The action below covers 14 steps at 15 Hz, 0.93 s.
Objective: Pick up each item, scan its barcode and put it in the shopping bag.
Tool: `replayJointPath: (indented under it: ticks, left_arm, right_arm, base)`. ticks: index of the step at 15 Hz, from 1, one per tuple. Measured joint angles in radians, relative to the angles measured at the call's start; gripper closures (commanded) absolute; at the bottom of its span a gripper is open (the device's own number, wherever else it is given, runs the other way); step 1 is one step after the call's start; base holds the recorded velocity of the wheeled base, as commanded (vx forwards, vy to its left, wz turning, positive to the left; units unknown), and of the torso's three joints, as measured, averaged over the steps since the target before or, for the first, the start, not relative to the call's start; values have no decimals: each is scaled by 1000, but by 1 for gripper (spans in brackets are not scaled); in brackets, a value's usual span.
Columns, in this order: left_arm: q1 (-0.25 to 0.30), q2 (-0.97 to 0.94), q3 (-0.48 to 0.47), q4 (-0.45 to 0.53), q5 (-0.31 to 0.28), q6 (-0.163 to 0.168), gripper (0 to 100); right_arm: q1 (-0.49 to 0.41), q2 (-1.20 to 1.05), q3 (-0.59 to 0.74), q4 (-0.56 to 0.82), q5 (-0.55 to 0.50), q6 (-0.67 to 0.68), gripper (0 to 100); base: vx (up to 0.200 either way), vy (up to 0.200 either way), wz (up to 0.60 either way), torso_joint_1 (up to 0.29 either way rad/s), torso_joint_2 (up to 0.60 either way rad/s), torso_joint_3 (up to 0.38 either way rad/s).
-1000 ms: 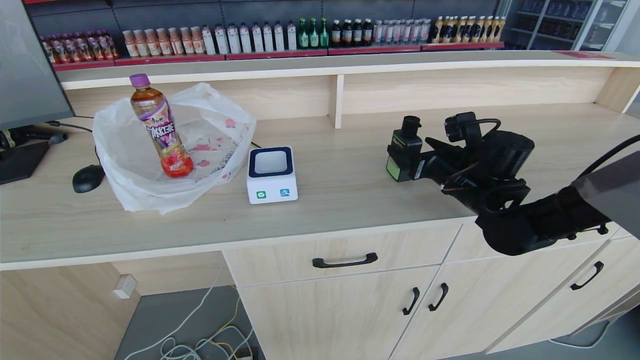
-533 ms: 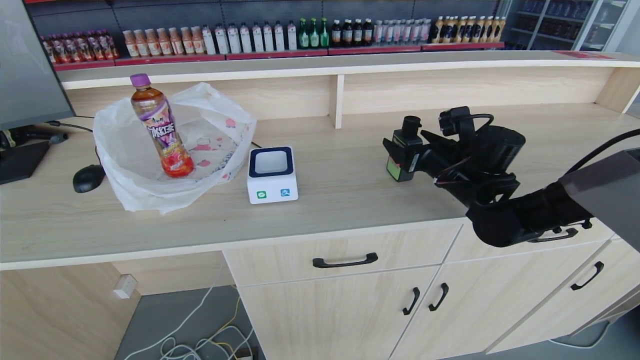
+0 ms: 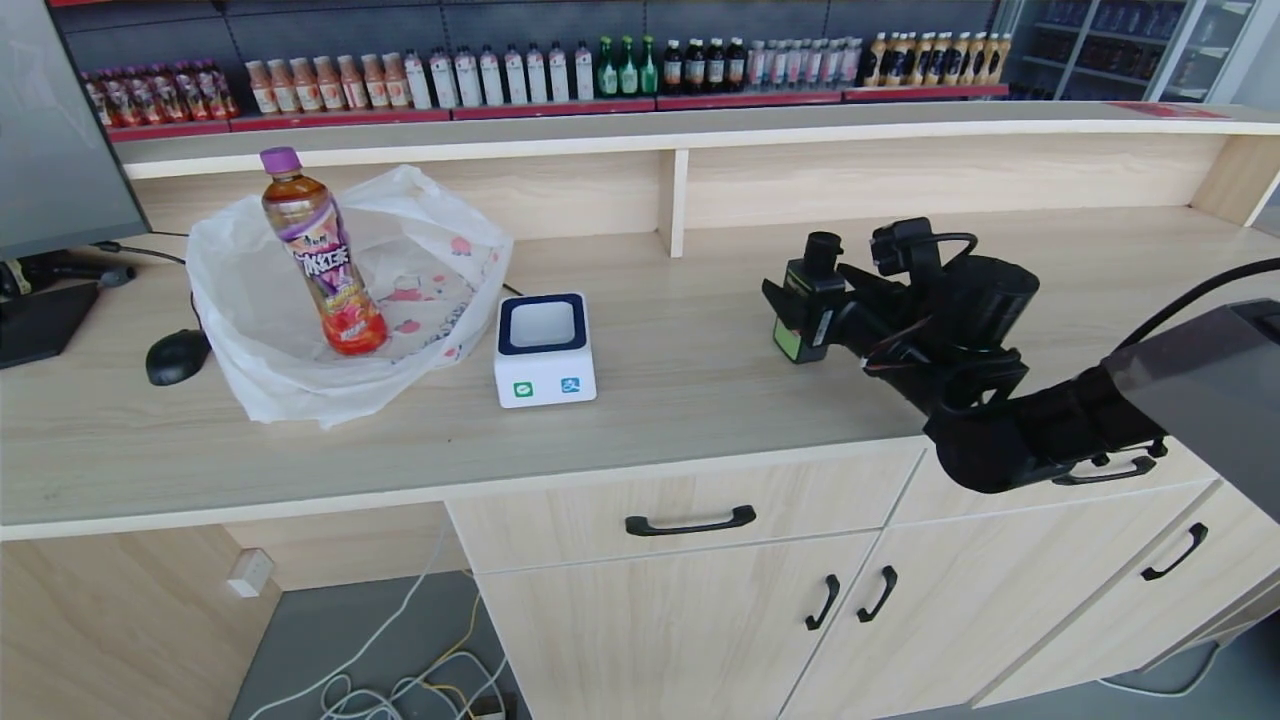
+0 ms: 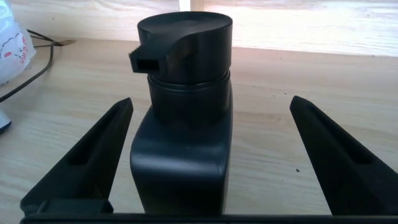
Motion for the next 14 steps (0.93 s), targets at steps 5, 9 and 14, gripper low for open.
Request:
replayJointPath:
  ticks: [5,9,14]
  left_arm:
    - [0,0,0,0,0,0,0]
    - [0,0,0,0,0,0,0]
    - [0,0,0,0,0,0,0]
  right_arm:
    - [0,8,0,0,-3,0,0]
    - [1,24,-12,-1,-3,0,0]
    - [0,40,-12,-2,-5,0,0]
  base:
    - [0,0,0,0,0,0]
    - [0,0,0,0,0,0]
    - [0,0,0,0,0,0]
